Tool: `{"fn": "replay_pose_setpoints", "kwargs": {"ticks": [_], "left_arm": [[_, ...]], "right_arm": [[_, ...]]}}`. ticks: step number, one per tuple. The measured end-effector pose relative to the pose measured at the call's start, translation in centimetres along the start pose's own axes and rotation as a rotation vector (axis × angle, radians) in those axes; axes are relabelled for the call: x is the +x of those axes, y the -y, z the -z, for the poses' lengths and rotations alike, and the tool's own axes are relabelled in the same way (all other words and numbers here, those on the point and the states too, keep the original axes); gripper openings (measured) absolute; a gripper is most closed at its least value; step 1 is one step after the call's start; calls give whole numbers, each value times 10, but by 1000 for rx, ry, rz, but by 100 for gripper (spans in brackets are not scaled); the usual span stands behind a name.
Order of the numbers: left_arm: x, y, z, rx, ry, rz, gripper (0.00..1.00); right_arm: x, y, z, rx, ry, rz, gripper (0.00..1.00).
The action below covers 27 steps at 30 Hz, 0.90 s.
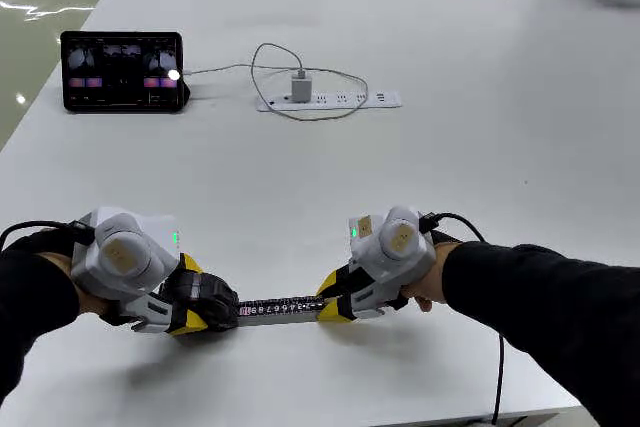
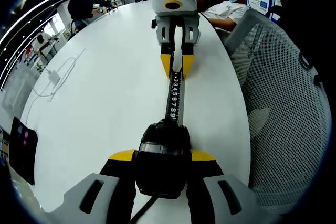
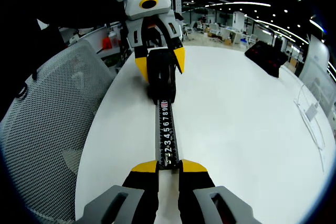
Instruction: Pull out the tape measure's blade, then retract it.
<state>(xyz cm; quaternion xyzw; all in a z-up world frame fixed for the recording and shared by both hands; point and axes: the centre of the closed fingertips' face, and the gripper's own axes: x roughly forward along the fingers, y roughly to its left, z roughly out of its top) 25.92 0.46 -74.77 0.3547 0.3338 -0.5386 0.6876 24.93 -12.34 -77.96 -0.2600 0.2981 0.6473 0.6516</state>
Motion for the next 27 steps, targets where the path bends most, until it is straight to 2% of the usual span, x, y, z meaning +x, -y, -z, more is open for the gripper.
{"fn": "replay_pose_setpoints", "kwargs": {"ticks": [27], "left_arm": [[0,0,0,0,4,-1,32]], "right_arm": [[-10,1,10,11,-9,7,9]]}}
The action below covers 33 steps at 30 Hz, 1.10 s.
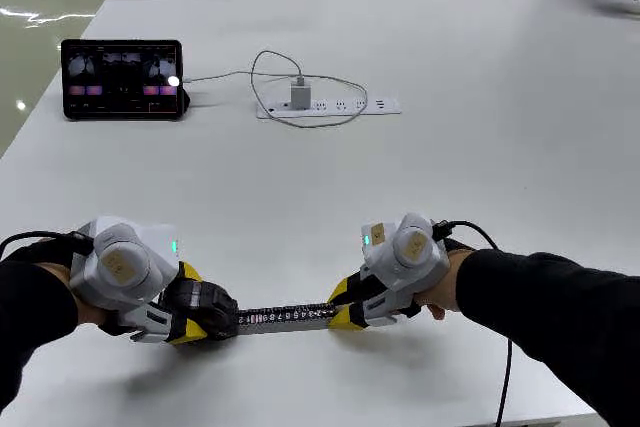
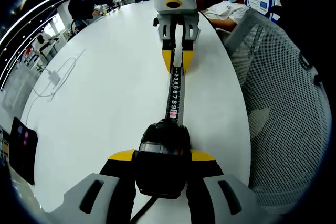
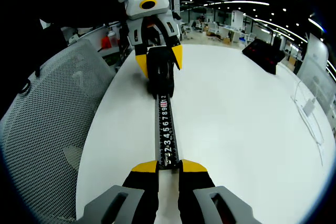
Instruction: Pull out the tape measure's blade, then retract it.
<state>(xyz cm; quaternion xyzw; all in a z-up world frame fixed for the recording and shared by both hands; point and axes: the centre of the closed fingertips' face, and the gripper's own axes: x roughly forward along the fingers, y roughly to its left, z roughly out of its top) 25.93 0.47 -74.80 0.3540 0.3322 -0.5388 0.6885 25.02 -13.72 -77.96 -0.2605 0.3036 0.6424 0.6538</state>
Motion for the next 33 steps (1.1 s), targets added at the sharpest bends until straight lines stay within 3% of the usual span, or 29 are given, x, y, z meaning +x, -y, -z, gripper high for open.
{"fn": "replay_pose_setpoints", "kwargs": {"ticks": [33], "left_arm": [[5,-4,5,0,-1,0,32]], "right_arm": [[-15,2,15,19,-8,16,9]]}}
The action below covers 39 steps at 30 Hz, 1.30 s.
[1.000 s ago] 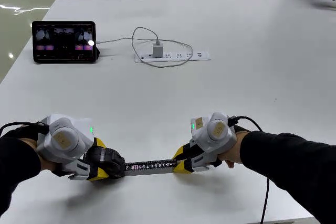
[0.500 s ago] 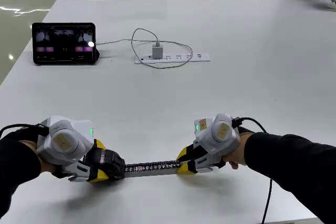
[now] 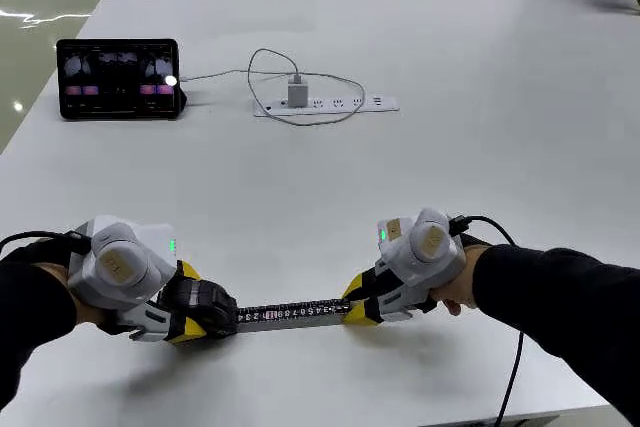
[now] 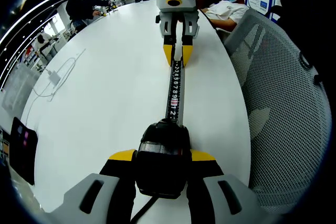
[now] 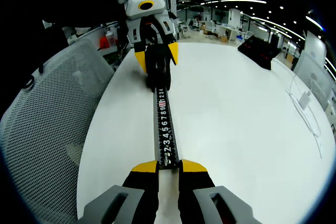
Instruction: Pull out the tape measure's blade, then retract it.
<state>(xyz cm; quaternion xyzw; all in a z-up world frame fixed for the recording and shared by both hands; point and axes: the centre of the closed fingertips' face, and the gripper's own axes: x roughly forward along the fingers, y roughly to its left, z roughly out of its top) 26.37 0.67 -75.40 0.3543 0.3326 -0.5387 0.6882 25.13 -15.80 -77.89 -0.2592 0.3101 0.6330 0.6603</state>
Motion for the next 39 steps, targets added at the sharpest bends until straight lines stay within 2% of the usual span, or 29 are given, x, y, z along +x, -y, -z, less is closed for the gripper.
{"fn": "replay_pose_setpoints", "kwargs": {"ticks": [39], "left_arm": [[-1,1,-1,3,0,-2,32]], "right_arm": [[-17,2,20,25,-6,14,9]]}}
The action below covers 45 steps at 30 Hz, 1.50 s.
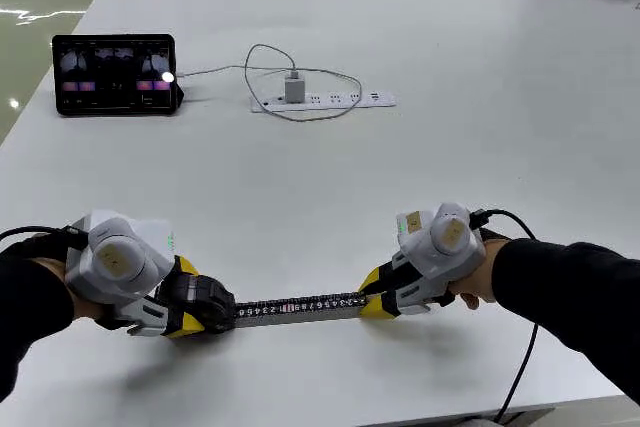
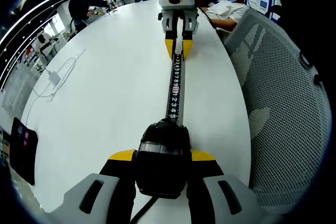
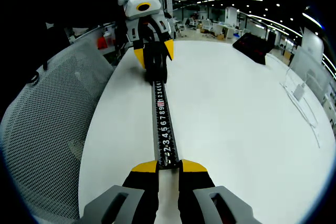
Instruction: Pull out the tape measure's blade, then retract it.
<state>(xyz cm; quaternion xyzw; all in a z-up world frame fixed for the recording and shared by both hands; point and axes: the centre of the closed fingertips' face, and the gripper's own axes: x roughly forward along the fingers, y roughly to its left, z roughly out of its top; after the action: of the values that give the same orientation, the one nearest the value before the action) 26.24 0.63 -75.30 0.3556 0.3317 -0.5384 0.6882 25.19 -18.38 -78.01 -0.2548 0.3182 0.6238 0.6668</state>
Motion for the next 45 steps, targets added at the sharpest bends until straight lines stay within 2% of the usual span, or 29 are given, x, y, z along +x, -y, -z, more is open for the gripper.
{"fn": "replay_pose_setpoints", "kwargs": {"ticks": [45], "left_arm": [[0,0,0,1,-5,-2,32]], "right_arm": [[-18,1,17,16,-12,13,9]]}}
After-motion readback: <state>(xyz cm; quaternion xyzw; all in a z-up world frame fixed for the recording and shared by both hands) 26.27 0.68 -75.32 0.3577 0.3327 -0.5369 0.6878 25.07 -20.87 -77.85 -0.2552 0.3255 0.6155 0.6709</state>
